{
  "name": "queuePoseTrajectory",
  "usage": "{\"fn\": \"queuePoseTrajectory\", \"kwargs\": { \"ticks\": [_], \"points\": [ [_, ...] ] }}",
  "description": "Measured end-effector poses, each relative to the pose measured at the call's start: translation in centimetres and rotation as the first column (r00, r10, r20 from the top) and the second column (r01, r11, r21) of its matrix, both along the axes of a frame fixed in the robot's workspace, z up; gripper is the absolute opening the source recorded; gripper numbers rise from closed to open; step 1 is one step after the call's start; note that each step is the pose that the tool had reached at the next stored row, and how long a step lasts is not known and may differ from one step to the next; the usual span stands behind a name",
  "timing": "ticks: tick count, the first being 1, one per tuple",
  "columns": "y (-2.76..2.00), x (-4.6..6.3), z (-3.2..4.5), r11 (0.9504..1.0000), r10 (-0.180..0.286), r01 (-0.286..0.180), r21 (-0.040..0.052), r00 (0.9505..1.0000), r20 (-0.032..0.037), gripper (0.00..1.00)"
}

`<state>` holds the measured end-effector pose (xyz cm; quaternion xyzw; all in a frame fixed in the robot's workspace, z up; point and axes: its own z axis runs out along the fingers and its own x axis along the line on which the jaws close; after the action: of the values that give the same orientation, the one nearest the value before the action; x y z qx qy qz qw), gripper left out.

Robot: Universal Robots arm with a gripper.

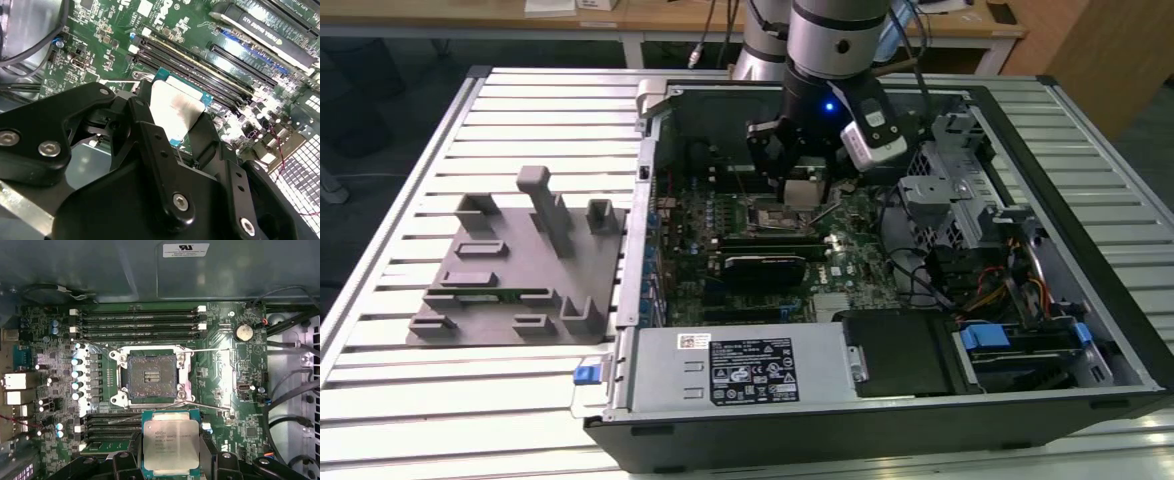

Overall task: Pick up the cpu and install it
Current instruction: 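Pick up the cpu and move it towards the insertion slot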

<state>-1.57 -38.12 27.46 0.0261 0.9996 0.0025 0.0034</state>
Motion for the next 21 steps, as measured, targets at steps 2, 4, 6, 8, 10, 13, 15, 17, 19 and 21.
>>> {"fn": "queuePoseTrajectory", "kwargs": {
  "ticks": [2,4,6,8,10,13,15,17,19,21],
  "points": [
    [0.14,-0.1,-0.18,1.0000,0.000,0.000,0.0001,1.0000,0.0001,0.55],
    [0.30,-0.2,-0.31,1.0000,0.000,0.000,0.0002,1.0000,0.0001,0.55],
    [0.45,-0.3,-0.48,1.0000,0.000,0.000,0.0002,1.0000,0.0001,0.55],
    [0.62,-0.5,-0.71,1.0000,0.000,0.000,0.0004,1.0000,0.0002,0.55],
    [0.85,-0.6,-0.98,1.0000,0.001,-0.001,0.0000,1.0000,0.0000,0.55],
    [1.31,-0.9,-1.38,1.0000,0.002,-0.002,0.0001,1.0000,0.0000,0.55],
    [1.67,-1.0,-1.64,1.0000,0.002,-0.002,0.0000,1.0000,0.0000,0.55],
    [2.04,-1.1,-1.90,1.0000,0.003,-0.003,0.0000,1.0000,0.0001,0.55],
    [2.43,-1.2,-2.15,1.0000,0.004,-0.004,0.0000,1.0000,0.0001,0.55],
    [2.75,-1.2,-2.36,1.0000,0.005,-0.005,-0.0001,1.0000,0.0000,0.55]
  ]
}}
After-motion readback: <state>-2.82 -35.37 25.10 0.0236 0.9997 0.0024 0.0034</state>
